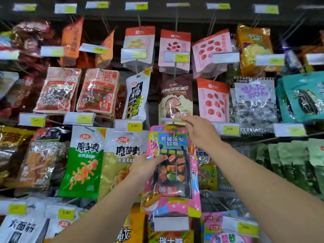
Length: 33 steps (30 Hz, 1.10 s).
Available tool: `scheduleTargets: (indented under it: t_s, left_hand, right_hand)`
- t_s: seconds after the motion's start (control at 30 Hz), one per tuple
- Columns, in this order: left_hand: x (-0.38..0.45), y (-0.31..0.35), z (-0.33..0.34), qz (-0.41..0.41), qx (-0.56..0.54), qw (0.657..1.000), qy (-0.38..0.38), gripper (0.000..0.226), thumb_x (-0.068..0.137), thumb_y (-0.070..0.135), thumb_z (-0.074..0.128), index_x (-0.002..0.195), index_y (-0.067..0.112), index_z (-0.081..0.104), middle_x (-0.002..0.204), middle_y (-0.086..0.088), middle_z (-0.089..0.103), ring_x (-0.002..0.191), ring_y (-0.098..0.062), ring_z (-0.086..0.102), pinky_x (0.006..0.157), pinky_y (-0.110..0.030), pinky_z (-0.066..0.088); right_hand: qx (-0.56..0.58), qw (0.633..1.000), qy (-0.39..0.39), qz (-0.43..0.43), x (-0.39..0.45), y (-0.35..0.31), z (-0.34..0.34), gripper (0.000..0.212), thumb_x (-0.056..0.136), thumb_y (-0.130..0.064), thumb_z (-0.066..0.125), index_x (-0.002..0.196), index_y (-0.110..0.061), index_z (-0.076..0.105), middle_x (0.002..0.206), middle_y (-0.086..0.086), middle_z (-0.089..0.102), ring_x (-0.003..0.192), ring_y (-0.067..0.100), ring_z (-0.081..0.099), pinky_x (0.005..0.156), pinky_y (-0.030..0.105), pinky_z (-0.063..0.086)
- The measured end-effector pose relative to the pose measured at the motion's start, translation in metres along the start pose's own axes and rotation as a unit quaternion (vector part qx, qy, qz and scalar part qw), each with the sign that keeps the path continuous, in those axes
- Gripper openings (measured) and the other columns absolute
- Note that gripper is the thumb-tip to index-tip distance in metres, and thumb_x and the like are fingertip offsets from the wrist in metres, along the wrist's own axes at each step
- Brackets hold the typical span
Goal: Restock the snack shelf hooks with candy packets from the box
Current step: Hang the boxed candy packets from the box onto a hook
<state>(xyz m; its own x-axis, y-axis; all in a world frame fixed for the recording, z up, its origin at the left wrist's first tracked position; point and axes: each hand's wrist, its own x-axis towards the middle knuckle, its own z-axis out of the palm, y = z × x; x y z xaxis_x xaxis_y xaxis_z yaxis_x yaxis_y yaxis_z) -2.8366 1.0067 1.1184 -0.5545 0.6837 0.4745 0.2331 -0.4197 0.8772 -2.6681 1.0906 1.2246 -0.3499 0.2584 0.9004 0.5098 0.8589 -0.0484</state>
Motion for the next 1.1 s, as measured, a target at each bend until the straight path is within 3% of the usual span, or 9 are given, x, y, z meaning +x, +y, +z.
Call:
scheduleTargets:
  t_s: [0.17, 0.3, 0.4, 0.53, 0.67, 0.73, 0.83, 1.0, 1.1]
  left_hand:
    - [0.002, 0.006, 0.007, -0.029, -0.011, 0.999, -0.015, 0.022, 0.076, 0.030, 0.078, 0.088, 0.014, 0.069, 0.087, -0.009, 0.076, 0.088, -0.034, 0.071, 0.088, -0.056, 0.054]
    - [0.005, 0.000, 0.007, -0.041, -0.012, 0.999, -0.015, 0.025, 0.078, 0.029, 0.078, 0.092, 0.010, 0.069, 0.089, -0.013, 0.076, 0.088, -0.035, 0.071, 0.087, -0.055, 0.055]
    - [0.003, -0.006, 0.004, -0.055, -0.023, 0.998, -0.028, 0.037, 0.081, 0.029, 0.077, 0.104, 0.003, 0.065, 0.092, -0.016, 0.075, 0.085, -0.035, 0.072, 0.081, -0.054, 0.057]
    - [0.000, -0.013, 0.001, -0.055, -0.018, 0.998, -0.017, 0.031, 0.087, 0.035, 0.070, 0.088, 0.004, 0.064, 0.068, -0.006, 0.067, 0.065, -0.021, 0.062, 0.062, -0.030, 0.050]
    - [-0.005, -0.019, 0.000, -0.050, 0.002, 0.999, -0.009, 0.034, 0.089, 0.041, 0.066, 0.092, 0.007, 0.066, 0.072, -0.001, 0.066, 0.072, -0.019, 0.060, 0.071, -0.032, 0.047]
    - [-0.007, -0.022, -0.001, -0.041, 0.033, 0.999, -0.007, 0.037, 0.089, 0.046, 0.062, 0.099, 0.011, 0.067, 0.088, -0.005, 0.071, 0.086, -0.020, 0.064, 0.077, -0.033, 0.048]
    - [-0.014, -0.029, -0.005, 0.019, 0.124, 0.992, 0.003, 0.039, 0.085, 0.051, 0.063, 0.096, 0.014, 0.069, 0.089, -0.015, 0.073, 0.080, -0.028, 0.069, 0.077, -0.045, 0.054]
    - [-0.031, -0.035, -0.014, 0.119, 0.305, 0.944, 0.042, 0.048, 0.082, 0.030, 0.074, 0.117, 0.030, 0.042, 0.080, 0.014, 0.063, 0.070, 0.000, 0.060, 0.058, -0.015, 0.044]
    - [-0.034, -0.029, -0.015, 0.155, 0.373, 0.914, 0.043, 0.049, 0.084, 0.028, 0.071, 0.129, 0.029, 0.050, 0.083, 0.005, 0.062, 0.068, -0.014, 0.060, 0.055, -0.021, 0.042]
  right_hand:
    - [0.002, 1.000, -0.002, -0.015, -0.002, 0.001, 0.000, 0.038, 0.103, -0.021, 0.040, 0.139, -0.026, 0.053, 0.140, -0.001, 0.054, 0.122, 0.024, 0.053, 0.098, 0.045, 0.047]
    - [0.025, 1.000, -0.002, -0.004, -0.022, 0.003, 0.007, 0.046, 0.098, -0.019, 0.047, 0.144, -0.023, 0.045, 0.154, -0.002, 0.035, 0.135, 0.020, 0.042, 0.107, 0.040, 0.040]
    - [0.038, 0.999, 0.006, 0.038, -0.049, 0.006, 0.018, 0.054, 0.088, -0.020, 0.057, 0.141, -0.020, 0.045, 0.151, -0.005, 0.028, 0.122, 0.020, 0.051, 0.098, 0.039, 0.046]
    - [0.082, 0.992, -0.010, 0.097, -0.082, 0.011, 0.031, 0.056, 0.084, -0.027, 0.062, 0.135, -0.020, 0.042, 0.137, -0.005, 0.033, 0.116, 0.020, 0.050, 0.094, 0.039, 0.046]
    - [0.192, 0.964, -0.062, 0.171, -0.118, 0.009, 0.040, 0.072, 0.083, -0.033, 0.068, 0.144, -0.027, 0.030, 0.143, -0.005, 0.039, 0.129, 0.018, 0.043, 0.103, 0.037, 0.039]
    - [0.243, 0.946, -0.104, 0.186, -0.131, 0.008, 0.044, 0.079, 0.082, -0.036, 0.071, 0.144, -0.036, 0.022, 0.138, -0.007, 0.049, 0.121, 0.015, 0.052, 0.099, 0.036, 0.045]
    - [0.231, 0.949, -0.124, 0.176, -0.141, 0.012, 0.051, 0.075, 0.082, -0.036, 0.071, 0.138, -0.045, 0.022, 0.117, -0.011, 0.061, 0.096, 0.010, 0.061, 0.075, 0.029, 0.051]
    - [0.185, 0.963, -0.078, 0.180, -0.142, 0.017, 0.059, 0.060, 0.083, -0.042, 0.071, 0.130, -0.039, 0.034, 0.112, -0.006, 0.060, 0.104, 0.019, 0.057, 0.085, 0.038, 0.049]
    - [0.134, 0.974, -0.060, 0.171, -0.136, 0.017, 0.063, 0.045, 0.084, -0.043, 0.069, 0.120, -0.030, 0.047, 0.119, -0.003, 0.062, 0.113, 0.022, 0.056, 0.090, 0.040, 0.048]
